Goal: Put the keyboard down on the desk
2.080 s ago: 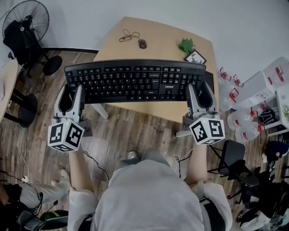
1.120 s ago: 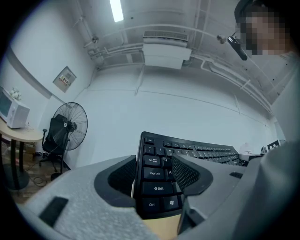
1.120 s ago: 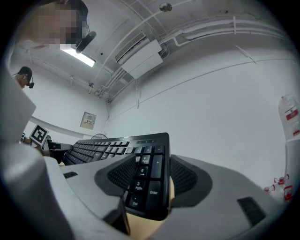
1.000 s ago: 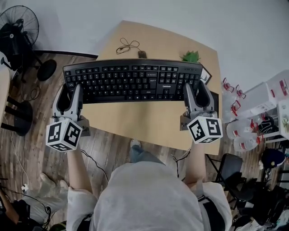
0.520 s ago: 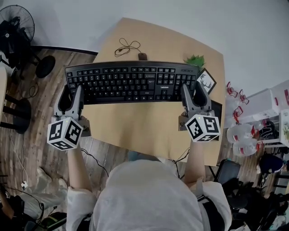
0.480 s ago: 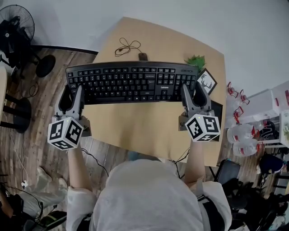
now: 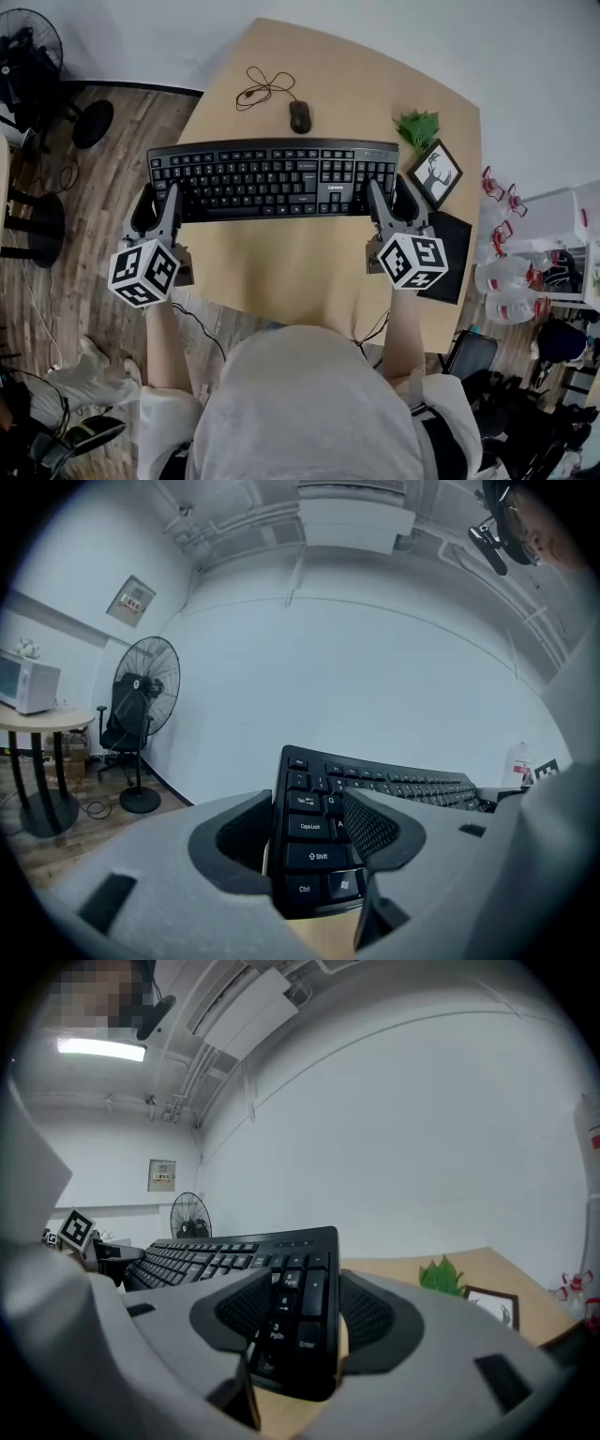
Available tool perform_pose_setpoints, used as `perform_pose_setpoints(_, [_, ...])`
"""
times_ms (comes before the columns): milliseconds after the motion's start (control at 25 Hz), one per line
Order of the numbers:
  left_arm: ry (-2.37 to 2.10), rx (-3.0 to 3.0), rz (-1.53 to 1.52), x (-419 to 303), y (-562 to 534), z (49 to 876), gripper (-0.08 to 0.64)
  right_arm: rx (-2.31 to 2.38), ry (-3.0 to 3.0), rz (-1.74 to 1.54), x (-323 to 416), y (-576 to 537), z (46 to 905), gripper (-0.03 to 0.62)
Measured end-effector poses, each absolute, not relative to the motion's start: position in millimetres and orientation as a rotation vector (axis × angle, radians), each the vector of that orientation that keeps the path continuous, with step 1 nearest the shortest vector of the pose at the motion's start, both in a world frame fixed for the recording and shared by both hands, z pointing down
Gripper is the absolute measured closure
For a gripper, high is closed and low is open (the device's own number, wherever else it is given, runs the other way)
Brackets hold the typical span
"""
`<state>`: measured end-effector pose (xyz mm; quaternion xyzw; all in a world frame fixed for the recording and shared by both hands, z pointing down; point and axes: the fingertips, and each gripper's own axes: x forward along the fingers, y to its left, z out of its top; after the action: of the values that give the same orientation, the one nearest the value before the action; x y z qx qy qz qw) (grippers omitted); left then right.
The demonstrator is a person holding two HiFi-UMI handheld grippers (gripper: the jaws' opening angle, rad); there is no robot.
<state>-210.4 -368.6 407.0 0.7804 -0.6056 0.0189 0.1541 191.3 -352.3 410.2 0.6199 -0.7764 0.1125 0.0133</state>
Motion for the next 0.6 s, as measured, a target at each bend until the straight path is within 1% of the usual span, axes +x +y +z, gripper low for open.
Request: perform_pose_setpoints(600, [-1.667, 2.041, 0.257, -217.1, -379.8, 507.2, 0.325, 1.801, -2.285, 0.609, 185.4, -373.6, 508.6, 0.374])
